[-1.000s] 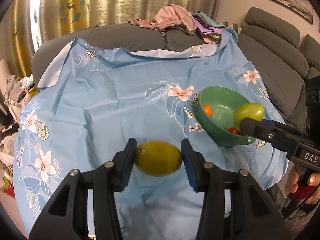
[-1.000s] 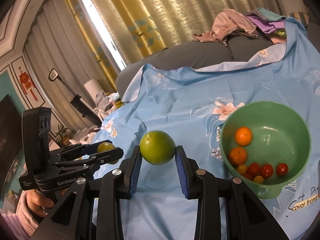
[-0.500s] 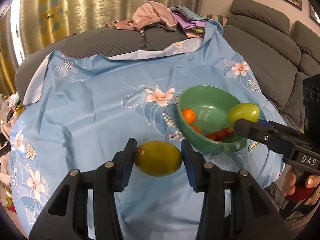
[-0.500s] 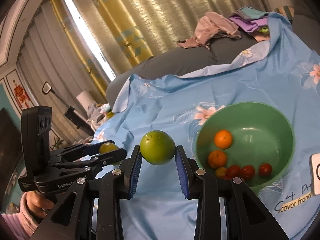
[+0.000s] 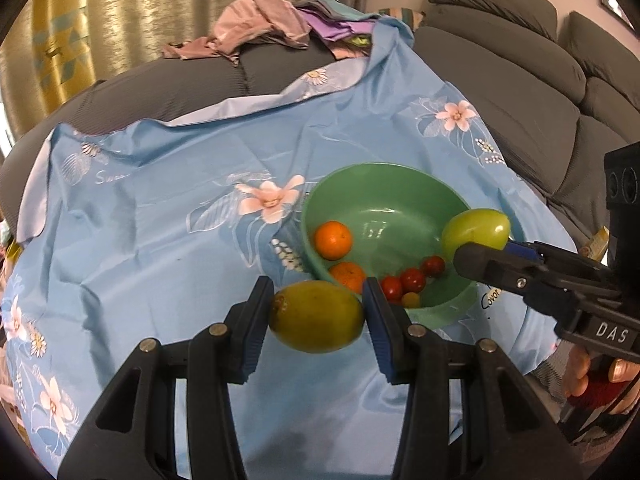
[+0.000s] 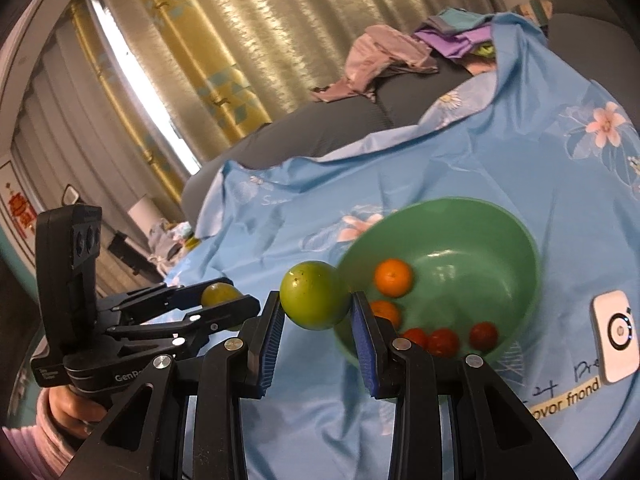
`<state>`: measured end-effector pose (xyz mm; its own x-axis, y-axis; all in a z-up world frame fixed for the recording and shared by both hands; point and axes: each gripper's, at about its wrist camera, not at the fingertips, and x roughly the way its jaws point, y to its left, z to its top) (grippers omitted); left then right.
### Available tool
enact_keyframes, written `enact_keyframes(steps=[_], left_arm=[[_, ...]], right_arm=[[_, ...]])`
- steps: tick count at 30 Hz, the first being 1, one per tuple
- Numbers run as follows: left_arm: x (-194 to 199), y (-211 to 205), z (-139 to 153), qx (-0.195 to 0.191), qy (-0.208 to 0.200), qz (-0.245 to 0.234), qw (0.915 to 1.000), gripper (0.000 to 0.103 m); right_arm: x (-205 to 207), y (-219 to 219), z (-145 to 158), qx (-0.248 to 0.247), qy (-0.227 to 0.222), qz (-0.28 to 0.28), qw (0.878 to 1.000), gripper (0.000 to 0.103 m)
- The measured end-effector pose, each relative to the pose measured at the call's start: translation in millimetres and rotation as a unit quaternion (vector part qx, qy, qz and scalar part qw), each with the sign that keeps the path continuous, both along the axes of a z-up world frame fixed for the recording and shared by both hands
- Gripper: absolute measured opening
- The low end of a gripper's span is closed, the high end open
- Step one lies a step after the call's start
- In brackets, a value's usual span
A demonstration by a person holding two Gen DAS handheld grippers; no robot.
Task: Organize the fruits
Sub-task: 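Carry both fruits over the green bowl and open both tools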
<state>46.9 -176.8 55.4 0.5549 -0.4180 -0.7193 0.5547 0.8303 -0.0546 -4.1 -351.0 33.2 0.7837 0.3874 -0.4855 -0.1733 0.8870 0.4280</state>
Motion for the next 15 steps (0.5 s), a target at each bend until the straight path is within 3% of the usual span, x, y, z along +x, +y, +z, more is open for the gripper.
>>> enact_keyframes(steps=[15], left_arm=[[36.2,-67.6,-39.6,0.042,0.038,-0.045,0.9974,0.046]], right_arm=[[29.5,-26.6,-31.9,-0.087,0.068,-0.056,0.992,0.035]])
